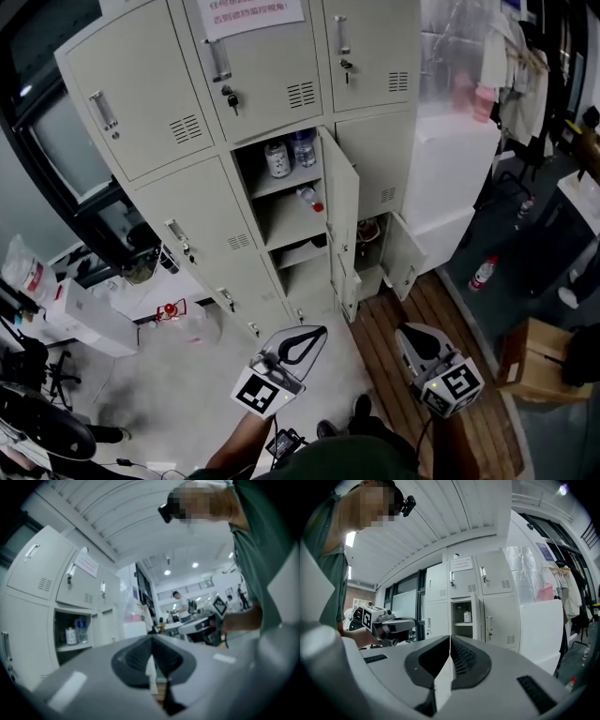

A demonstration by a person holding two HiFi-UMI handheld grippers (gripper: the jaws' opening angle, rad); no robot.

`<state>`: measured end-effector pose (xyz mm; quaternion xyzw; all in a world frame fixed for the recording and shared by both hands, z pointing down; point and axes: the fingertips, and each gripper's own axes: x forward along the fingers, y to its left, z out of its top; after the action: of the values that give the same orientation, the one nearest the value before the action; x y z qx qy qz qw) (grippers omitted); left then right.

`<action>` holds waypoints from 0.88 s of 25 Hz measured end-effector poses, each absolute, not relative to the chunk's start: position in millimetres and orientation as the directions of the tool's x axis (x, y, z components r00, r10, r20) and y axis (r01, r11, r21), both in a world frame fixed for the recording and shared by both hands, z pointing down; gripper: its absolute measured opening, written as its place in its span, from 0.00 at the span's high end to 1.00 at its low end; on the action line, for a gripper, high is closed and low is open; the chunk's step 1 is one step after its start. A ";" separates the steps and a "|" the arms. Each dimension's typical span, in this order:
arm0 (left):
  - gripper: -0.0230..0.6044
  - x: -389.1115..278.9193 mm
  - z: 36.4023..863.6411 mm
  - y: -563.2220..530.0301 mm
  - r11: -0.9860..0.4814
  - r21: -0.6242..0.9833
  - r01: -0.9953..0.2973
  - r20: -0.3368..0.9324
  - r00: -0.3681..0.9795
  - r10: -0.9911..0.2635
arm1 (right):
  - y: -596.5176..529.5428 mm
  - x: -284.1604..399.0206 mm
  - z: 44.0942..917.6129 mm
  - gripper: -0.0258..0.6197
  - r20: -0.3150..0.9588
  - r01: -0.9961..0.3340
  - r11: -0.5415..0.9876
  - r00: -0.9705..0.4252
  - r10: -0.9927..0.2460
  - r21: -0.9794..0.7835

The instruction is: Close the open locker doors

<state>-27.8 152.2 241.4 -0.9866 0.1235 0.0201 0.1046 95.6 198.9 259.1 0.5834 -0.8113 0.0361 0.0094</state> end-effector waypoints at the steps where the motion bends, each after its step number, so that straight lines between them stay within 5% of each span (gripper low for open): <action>1: 0.96 -25.9 242.5 146.7 -0.948 -0.192 -0.252 -0.064 0.968 -0.244 | 192.6 96.8 259.5 0.95 0.056 -0.945 0.323 -0.325 -0.944 -0.050; 22: 0.96 31.3 251.8 34.8 -0.858 -0.196 -0.475 -0.023 0.877 -0.480 | 27.7 151.1 276.7 0.95 0.080 -0.808 0.589 -0.589 -0.804 -0.022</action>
<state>31.3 34.8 251.8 -0.9638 0.2475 -0.0130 0.0982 151.1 27.7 276.7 0.4523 -0.8909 0.0280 0.0308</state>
